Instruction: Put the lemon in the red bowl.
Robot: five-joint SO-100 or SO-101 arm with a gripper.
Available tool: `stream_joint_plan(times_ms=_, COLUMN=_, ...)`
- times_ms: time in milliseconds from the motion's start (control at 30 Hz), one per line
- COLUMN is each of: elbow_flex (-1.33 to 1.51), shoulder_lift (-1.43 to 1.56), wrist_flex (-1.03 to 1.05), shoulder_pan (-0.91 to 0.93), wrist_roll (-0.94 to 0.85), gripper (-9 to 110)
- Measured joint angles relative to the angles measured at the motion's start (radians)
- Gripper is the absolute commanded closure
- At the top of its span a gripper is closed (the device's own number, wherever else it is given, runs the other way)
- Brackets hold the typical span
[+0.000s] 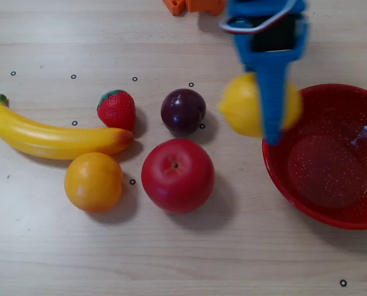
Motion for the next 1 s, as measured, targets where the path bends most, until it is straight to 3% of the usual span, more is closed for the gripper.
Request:
stream_joint_plan(times_ms=367, elbow_flex=0.324, shoulder_lift=-0.002, wrist_flex=-0.437, shoulder_pan=0.158, wrist_roll=0.117, gripper=101)
stream_joint_plan(times_ms=667, elbow_flex=0.387, shoulder_lift=-0.020, wrist_flex=-0.509, shoulder_pan=0.265, wrist_roll=0.117, gripper=101)
stream_joint_plan(times_ms=867, elbow_flex=0.430, shoulder_lift=-0.087, wrist_flex=-0.511, shoulder_pan=0.265, wrist_roll=0.115, gripper=90)
stream_joint_plan(times_ms=1000, elbow_flex=0.428, shoulder_lift=-0.100, wrist_flex=-0.511, shoulder_pan=0.267, wrist_roll=0.115, gripper=66)
